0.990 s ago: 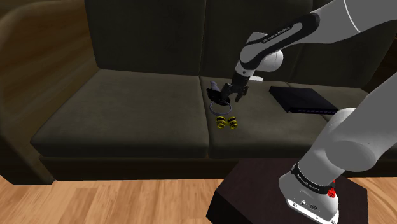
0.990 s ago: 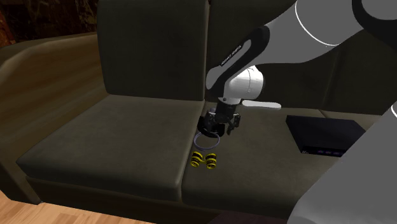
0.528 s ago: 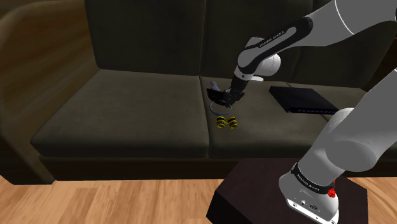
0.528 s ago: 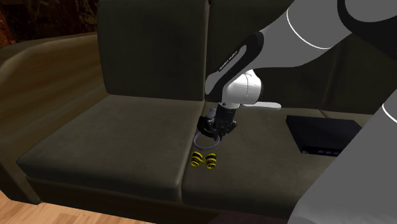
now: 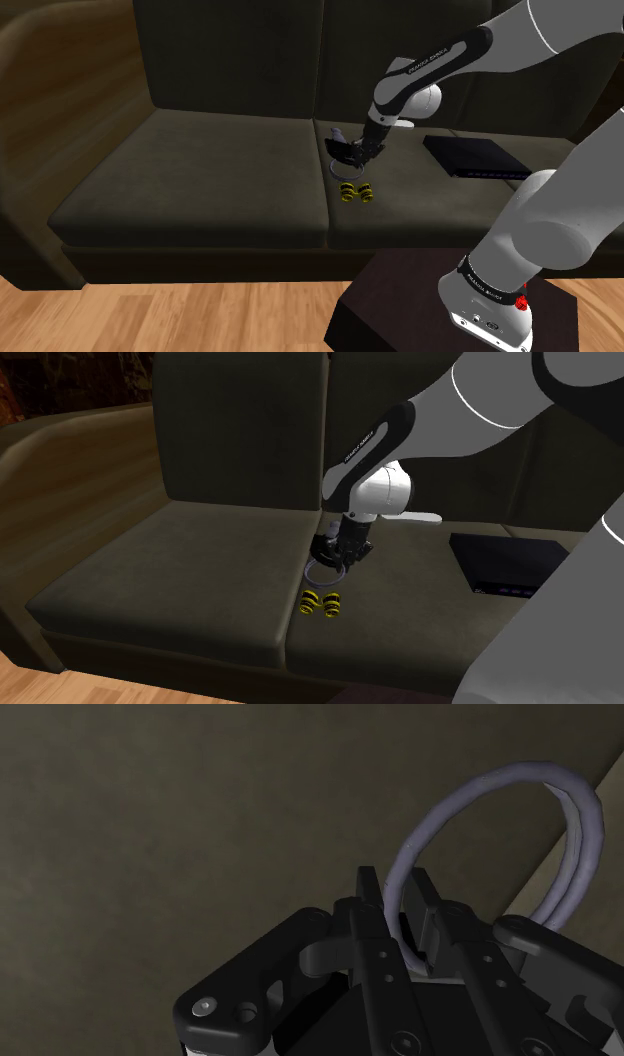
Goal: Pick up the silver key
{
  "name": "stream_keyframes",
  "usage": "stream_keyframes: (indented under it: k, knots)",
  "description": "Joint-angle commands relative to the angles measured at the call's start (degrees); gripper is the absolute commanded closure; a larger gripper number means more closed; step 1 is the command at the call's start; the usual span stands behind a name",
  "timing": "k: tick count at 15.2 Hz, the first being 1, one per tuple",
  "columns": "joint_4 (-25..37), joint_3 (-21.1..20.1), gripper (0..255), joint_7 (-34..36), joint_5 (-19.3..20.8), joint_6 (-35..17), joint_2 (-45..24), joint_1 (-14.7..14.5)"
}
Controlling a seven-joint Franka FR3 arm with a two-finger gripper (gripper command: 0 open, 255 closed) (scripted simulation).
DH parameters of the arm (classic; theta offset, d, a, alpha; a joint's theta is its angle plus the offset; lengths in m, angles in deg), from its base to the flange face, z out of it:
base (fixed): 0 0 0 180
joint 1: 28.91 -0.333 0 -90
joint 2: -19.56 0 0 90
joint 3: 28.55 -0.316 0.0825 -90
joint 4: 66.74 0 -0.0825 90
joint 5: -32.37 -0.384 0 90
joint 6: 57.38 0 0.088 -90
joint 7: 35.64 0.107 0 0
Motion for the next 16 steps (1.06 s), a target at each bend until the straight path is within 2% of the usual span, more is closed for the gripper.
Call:
stream_keyframes:
  k: [1,14,16]
  knots:
    - [0.3,-0.1,255,0.7,0.8,1.3,1.1,0.2]
    - [4.7,-1.1,255,5.0,4.9,12.0,8.0,1.4]
    - [4.7,-1.1,255,5.1,4.9,12.1,8.1,1.4]
